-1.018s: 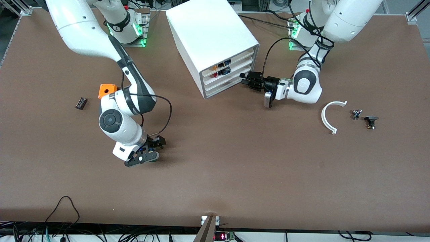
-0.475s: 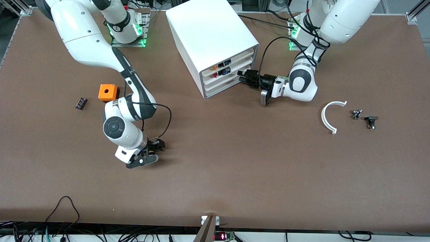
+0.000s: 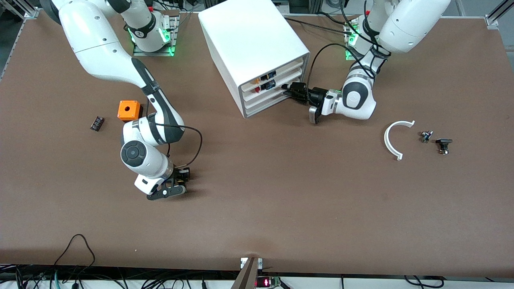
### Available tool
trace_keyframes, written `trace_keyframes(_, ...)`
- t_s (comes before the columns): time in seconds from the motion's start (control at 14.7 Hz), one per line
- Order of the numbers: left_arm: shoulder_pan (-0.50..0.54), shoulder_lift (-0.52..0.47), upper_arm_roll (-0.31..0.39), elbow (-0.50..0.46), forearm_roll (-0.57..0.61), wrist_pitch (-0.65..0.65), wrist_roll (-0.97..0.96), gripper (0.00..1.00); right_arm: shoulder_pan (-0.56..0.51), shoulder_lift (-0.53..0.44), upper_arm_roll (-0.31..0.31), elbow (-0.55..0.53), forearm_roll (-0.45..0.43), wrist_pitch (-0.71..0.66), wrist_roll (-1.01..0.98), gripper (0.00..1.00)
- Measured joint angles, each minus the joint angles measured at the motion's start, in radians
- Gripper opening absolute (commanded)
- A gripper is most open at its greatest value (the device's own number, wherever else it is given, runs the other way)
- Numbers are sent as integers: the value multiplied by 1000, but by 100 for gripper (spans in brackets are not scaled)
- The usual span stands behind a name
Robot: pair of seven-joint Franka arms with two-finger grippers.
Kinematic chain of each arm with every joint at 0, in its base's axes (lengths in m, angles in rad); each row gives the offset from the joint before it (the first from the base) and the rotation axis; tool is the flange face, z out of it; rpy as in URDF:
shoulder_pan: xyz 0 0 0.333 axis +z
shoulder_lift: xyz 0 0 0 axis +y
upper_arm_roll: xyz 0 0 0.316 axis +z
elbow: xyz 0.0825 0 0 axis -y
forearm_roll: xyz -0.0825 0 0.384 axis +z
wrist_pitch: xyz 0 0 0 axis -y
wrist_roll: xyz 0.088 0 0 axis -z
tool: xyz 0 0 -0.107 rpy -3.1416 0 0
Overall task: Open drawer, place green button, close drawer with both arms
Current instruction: 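Lift the green button with the right gripper while the left gripper holds the handle, then pull the drawer open with the left gripper while the right gripper carries the button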
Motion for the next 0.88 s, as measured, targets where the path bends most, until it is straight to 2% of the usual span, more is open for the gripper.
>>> trace_keyframes(0.07, -2, 2, 0, 0, 0, 2, 0, 0, 2, 0, 1, 0, 0, 0, 14, 0)
trace_keyframes(0.68, 1, 3, 7, 13, -1, 3, 23, 0, 31, -9, 17, 38, 0, -2, 70, 0)
trace_keyframes(0.88, 17, 3, 49, 62, 72, 5, 6, 0, 73, -21, 36, 73, 0, -14, 81, 0)
